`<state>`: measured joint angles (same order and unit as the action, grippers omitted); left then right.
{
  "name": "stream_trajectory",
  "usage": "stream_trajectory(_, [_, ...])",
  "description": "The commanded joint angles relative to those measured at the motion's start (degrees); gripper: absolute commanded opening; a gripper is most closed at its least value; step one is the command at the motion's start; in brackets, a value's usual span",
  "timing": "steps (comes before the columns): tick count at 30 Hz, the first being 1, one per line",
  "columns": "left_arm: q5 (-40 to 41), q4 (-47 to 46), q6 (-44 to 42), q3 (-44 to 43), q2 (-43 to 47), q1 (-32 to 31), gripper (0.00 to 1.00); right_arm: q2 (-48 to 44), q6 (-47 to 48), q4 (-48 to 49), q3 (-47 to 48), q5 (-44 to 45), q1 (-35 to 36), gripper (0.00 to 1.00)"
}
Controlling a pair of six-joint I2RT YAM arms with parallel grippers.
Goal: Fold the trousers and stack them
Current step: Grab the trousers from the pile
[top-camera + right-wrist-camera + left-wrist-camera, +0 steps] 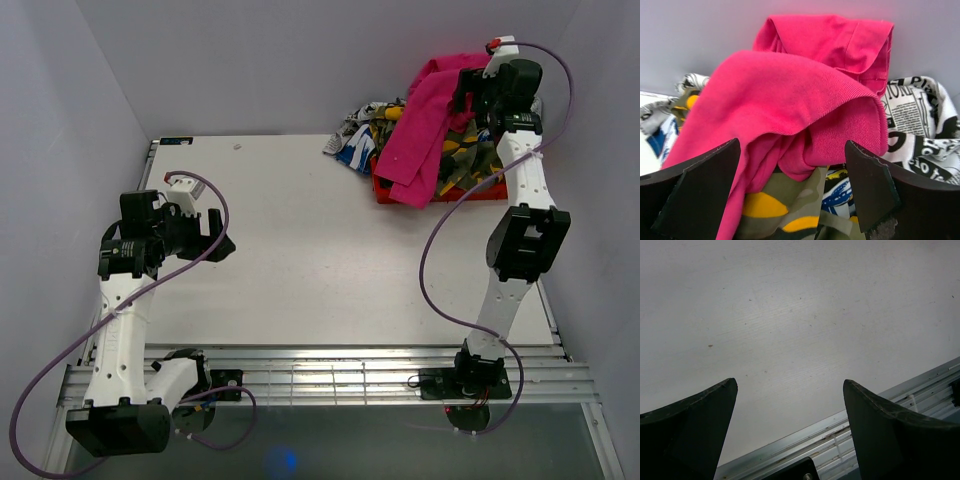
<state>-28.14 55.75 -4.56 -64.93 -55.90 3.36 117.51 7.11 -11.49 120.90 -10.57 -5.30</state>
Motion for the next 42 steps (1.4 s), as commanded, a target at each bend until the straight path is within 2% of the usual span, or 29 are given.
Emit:
stream_trajectory(1, [1.6,0.1,0.5,0.4,1.3,0.2,0.98,3.0,2.0,5.3,2.9,1.9,-0.5,0.90])
stream_trajectory(6, [1.8,0.1,0.5,0.4,0.2,0.2,0.98,6.1,3.5,5.0,2.6,-0.1,-0.6,0.91])
stream_trajectory(8, [1.8,0.1,0.7,0.3,-0.3,0.2,0.98,6.5,3.3,5.0,2.8,-1.8,-0.7,0.97])
stream_trajectory(14, [1.8,0.1,1.0,-0.3,-0.8,0.2,0.98,7.1,-1.0,7.0,5.0,-9.7,-0.6,0.63])
stream_trajectory(15, [2.0,0.1,1.0,-0.4,-0.8,0.2,0.98,7.1,-1.7,8.7,5.0,-10.1,-0.6,0.50])
stream_trajectory(17, [2.3,0.1,1.1,-0.5,-0.8,0.2,0.98,7.3,-3.1,10.1,5.7,-9.9,-0.5,0.35])
stream_trajectory(18, [2.4,0.2,1.1,-0.6,-0.8,0.2,0.98,7.4,-3.5,10.8,5.9,-9.7,-0.5,0.19])
stream_trajectory(20, [2.8,0.2,1.1,-0.7,-0.7,0.2,0.98,7.7,-4.7,10.8,7.4,-9.6,-0.4,0.09])
stream_trajectory(21, [3.0,0.3,1.1,-0.7,-0.7,0.2,0.98,7.7,-5.3,12.4,7.7,-9.8,-0.4,0.08])
stream_trajectory(29, [2.9,0.2,1.0,-0.6,-1.1,0.2,0.98,5.1,-10.0,15.4,7.2,-10.4,-0.3,0.08])
stream_trajectory(30, [2.7,0.3,0.9,-0.6,-1.1,0.2,0.98,5.1,-9.8,14.5,7.4,-7.3,-0.1,0.16])
stream_trajectory(33, [2.7,0.2,1.0,-0.6,-1.3,0.2,0.98,4.6,-11.0,12.0,5.5,-0.4,0.3,0.56])
stream_trajectory(35, [2.7,0.2,1.0,-0.7,-1.2,0.2,0.98,4.0,-13.7,10.4,2.7,1.4,0.3,0.71])
stream_trajectory(37, [2.5,0.2,1.0,-0.6,-1.2,0.2,0.98,3.8,-16.8,9.7,0.0,0.6,0.2,0.75])
stream_trajectory(42, [2.8,0.1,1.0,-0.3,-1.8,0.2,0.98,7.1,-22.9,10.3,1.4,-3.2,0.3,0.75])
